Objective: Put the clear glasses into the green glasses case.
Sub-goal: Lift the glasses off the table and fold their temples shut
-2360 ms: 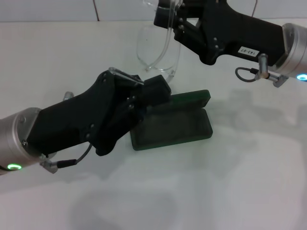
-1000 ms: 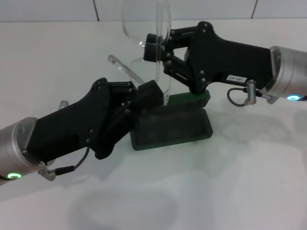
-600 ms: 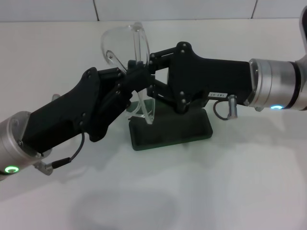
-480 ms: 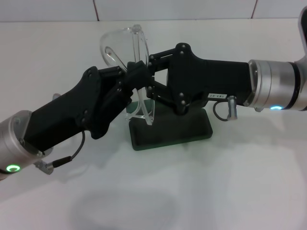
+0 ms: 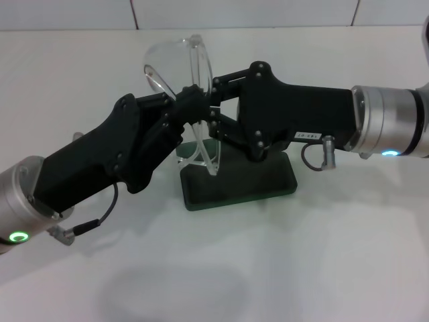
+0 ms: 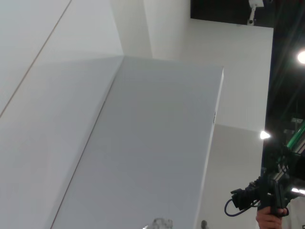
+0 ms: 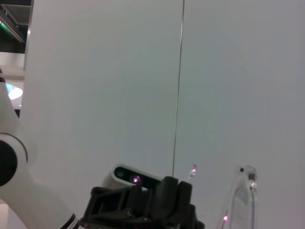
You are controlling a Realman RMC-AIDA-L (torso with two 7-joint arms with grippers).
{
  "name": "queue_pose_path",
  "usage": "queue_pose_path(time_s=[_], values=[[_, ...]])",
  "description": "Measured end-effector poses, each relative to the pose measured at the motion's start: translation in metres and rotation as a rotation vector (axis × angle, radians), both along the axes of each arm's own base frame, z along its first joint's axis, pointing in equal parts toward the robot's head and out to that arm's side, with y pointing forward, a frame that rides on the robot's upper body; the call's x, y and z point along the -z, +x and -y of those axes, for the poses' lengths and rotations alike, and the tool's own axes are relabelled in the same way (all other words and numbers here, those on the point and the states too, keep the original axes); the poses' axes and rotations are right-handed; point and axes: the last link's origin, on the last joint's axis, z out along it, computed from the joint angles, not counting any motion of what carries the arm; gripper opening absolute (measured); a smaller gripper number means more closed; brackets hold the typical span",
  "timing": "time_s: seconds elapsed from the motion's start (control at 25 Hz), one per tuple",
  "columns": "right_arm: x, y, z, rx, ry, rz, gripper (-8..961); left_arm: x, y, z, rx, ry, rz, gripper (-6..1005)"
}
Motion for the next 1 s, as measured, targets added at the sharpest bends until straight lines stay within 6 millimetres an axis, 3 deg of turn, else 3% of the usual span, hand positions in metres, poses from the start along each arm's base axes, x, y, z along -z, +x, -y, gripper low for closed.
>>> queue_pose_path(time_s=[1.0], values=[[-0.0023,0.0054,-0.0008,0.02,0.011,0.0,113,-0.0018,-0.001,0.0003,-0.012,0.016,0.014,64]])
